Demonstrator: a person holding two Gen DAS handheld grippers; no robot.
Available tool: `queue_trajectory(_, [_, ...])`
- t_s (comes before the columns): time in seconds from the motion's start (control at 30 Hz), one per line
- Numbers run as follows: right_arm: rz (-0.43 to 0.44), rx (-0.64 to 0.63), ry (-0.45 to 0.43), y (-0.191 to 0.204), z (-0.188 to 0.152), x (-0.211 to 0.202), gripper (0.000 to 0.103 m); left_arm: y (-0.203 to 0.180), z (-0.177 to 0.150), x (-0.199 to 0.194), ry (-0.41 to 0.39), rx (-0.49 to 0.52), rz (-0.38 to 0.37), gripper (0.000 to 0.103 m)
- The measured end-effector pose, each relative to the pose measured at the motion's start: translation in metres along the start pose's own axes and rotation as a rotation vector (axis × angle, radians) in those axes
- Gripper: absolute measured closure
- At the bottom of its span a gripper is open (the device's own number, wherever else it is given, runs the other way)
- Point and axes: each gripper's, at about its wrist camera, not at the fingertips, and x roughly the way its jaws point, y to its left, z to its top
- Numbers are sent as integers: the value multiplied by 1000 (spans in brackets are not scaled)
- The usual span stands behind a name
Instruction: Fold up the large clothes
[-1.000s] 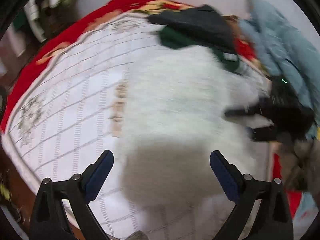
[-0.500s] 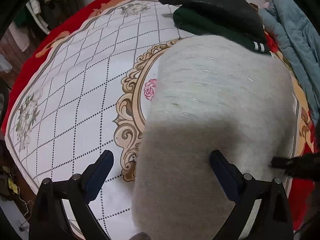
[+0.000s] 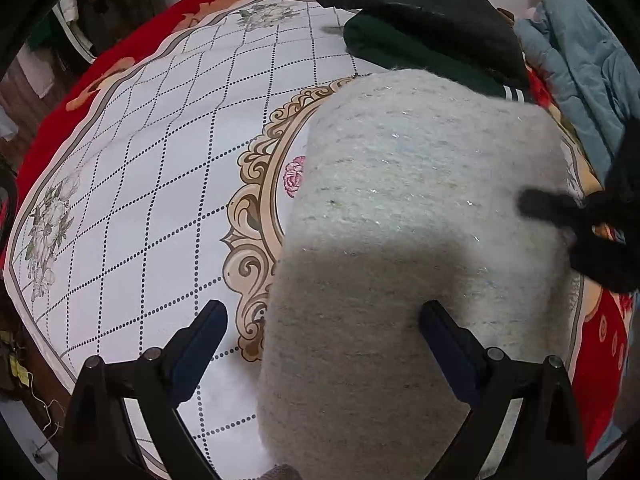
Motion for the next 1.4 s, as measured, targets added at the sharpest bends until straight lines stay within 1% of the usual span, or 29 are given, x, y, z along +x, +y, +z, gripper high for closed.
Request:
queue_trajectory(0.07, [-52, -28, -61, 12, 10, -3, 97, 0, -1, -6, -3, 7, -15, 5])
queue_trajectory(0.1, [-126, -60, -114, 18, 16, -11, 97, 0, -2, -8, -6, 12, -16, 5])
queue_trajectory(0.13, [-167, -52, -139, 17, 21, -16, 97, 1, -3, -11, -8, 17, -17, 5])
queue_trajectory(0.23, [-257, -6, -127, -4, 27, -16, 97, 2, -7, -12, 9, 8, -21, 5])
queue_trajectory(0.27, [-264, 7, -115, -9, 29, -13, 97, 4, -8, -13, 15, -2, -27, 5])
queue_trajectory(0.33, [-211, 14, -87, -9, 27, -18, 97, 9, -9, -18, 17, -30, -35, 5])
queue_trajectory(0.37, [-200, 9, -80, -3, 30, -17, 95, 12, -9, -21, 13, -47, -36, 5])
queue_trajectory(0.4, [-191, -4, -80, 2, 27, -21, 91, 15, -9, -23, 9, -65, -35, 5])
queue_trajectory(0.43, [-189, -27, -94, 10, 21, -28, 90, 18, -9, -26, 7, -79, -35, 5])
queue_trajectory(0.47, [-184, -40, -103, 13, 17, -31, 84, 22, -8, -28, 4, -94, -35, 5])
queue_trajectory(0.5, [-167, -49, -102, 15, 10, -37, 66, 26, -8, -30, 1, -106, -32, 5])
queue_trajectory(0.53, [-152, -49, -92, 16, 3, -40, 53, 29, -9, -31, 0, -112, -29, 5])
queue_trajectory(0.57, [-144, -45, -84, 14, -7, -44, 30, 32, -9, -33, -1, -119, -24, 5])
queue_trajectory(0.6, [-144, -42, -77, 10, -18, -47, 23, 35, -9, -33, -2, -125, -18, 5])
queue_trajectory(0.67, [-190, -18, -40, -4, -30, -39, 23, 39, -10, -32, 4, -127, -2, 5])
queue_trajectory(0.7, [-210, 9, -2, -15, -34, -30, 24, 40, -10, -32, 7, -126, 4, 5])
queue_trajectory(0.73, [-209, 32, 17, -24, -36, -22, 25, 41, -11, -31, 10, -126, 11, 5])
queue_trajectory(0.77, [-200, 44, 18, -32, -40, -15, 38, 41, -11, -30, 13, -124, 16, 5])
queue_trajectory(0.8, [-217, 30, 13, -35, -42, -8, 80, 40, -11, -28, 19, -119, 25, 5])
queue_trajectory(0.83, [-236, 17, 17, -36, -44, -2, 101, 39, -11, -27, 23, -113, 31, 5])
queue_trajectory(0.87, [-224, 18, 33, -36, -45, 4, 101, 37, -11, -27, 24, -105, 34, 5])
queue_trajectory(0.93, [-205, -17, 12, -25, -49, 8, 101, 34, -11, -27, 23, -90, 37, 5])
queue_trajectory(1.0, [-225, -43, -8, -16, -51, 7, 102, 30, -12, -27, 29, -77, 34, 5])
queue_trajectory(1.1, [-275, 0, -131, -12, -56, -27, 103, 27, -10, -29, 29, -76, 31, 5])
queue_trajectory(1.13, [-279, 31, -164, -18, -56, -39, 103, 27, -10, -30, 26, -77, 29, 5])
queue_trajectory(1.27, [-282, 113, -167, -41, -57, -65, 102, 23, -1, -30, 17, -74, 23, 5])
queue_trajectory(1.33, [-336, 111, -163, -48, -57, -71, 100, 21, 8, -28, 7, -78, 13, 5])
queue_trajectory(1.37, [-377, 100, -160, -52, -56, -75, 92, 21, 13, -27, 3, -82, 2, 5])
queue_trajectory(1.4, [-389, 97, -160, -58, -55, -77, 69, 22, 19, -24, -2, -90, -27, 5])
